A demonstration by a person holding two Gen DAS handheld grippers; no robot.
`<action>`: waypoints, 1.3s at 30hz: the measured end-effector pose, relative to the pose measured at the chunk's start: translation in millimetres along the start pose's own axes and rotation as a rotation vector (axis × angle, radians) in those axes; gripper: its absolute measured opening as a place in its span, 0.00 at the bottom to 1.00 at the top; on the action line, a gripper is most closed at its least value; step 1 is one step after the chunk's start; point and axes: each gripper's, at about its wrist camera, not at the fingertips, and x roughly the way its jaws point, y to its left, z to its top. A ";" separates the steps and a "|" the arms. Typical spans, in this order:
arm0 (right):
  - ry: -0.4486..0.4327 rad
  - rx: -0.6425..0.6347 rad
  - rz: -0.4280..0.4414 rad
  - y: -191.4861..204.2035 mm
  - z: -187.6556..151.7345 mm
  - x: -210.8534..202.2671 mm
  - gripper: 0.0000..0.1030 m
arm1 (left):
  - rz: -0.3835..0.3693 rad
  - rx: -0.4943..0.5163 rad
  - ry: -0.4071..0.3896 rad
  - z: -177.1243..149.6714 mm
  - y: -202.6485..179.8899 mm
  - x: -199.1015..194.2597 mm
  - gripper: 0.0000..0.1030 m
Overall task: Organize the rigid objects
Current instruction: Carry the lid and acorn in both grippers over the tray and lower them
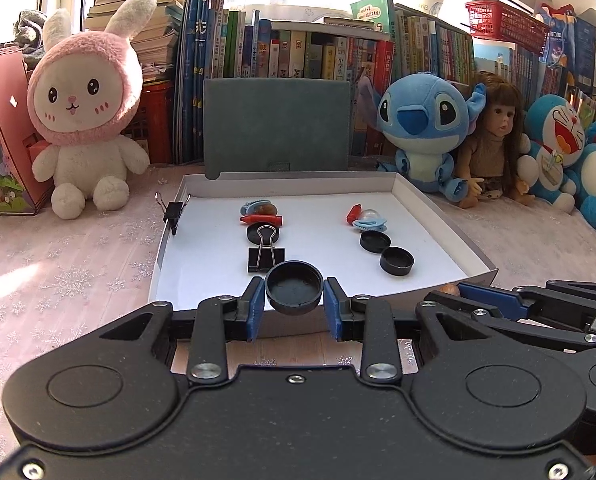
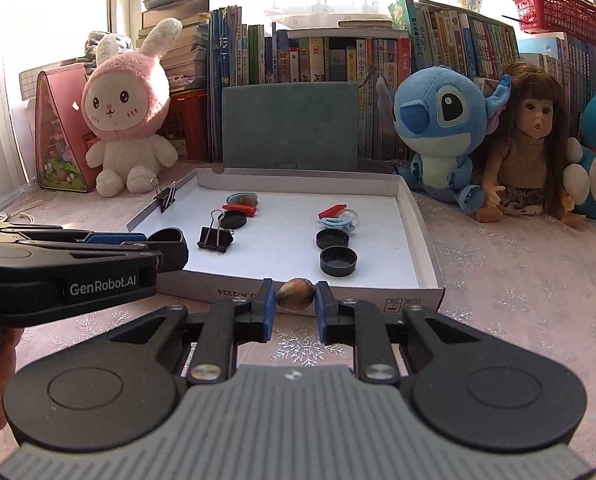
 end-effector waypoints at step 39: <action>0.213 0.158 -0.032 -46.6 50.4 68.5 0.25 | 0.037 -0.066 0.223 32.1 23.0 75.8 0.29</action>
